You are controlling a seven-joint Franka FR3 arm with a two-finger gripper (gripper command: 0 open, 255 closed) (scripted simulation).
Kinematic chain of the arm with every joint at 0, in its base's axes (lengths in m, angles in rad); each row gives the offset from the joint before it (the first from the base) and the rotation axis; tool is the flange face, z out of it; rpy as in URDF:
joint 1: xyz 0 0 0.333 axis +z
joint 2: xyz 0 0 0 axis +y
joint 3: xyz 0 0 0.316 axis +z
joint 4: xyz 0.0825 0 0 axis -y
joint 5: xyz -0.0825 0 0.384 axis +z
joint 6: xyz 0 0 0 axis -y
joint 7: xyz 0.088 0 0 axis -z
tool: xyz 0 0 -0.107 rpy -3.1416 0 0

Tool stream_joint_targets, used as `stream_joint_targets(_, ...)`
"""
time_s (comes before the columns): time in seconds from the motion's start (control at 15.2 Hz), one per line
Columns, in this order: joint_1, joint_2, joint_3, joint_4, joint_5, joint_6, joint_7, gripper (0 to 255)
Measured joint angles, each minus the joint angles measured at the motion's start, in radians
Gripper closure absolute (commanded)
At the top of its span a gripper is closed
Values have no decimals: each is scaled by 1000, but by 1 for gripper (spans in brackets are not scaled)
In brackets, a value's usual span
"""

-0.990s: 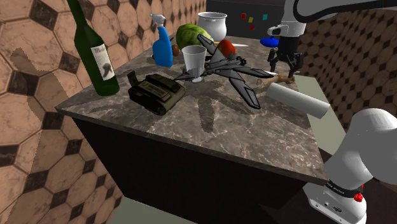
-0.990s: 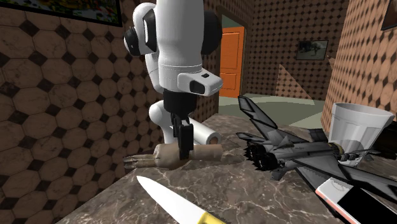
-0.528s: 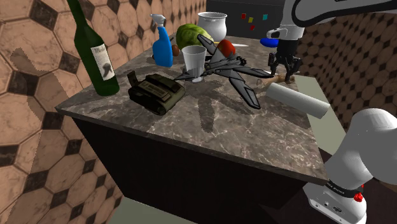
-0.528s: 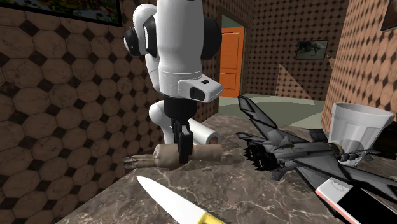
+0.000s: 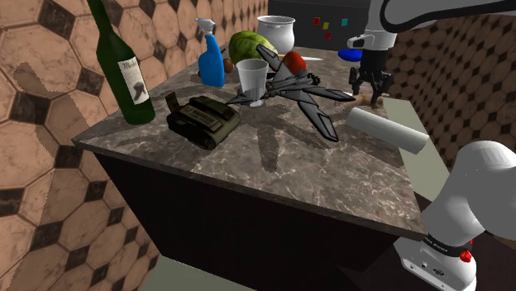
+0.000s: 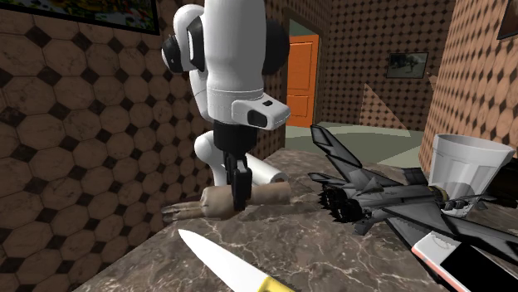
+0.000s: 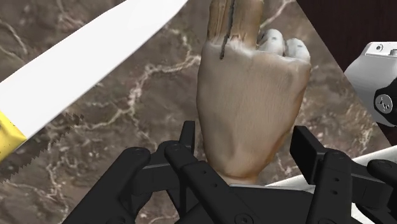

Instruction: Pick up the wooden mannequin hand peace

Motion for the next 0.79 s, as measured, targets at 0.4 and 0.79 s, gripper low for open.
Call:
stream_joint_targets(0.4, 4, -3, 14, 72, 8, -76, -1, 255)
stream_joint_targets(0.79, 7, -5, 28, 148, 15, -154, -3, 255)
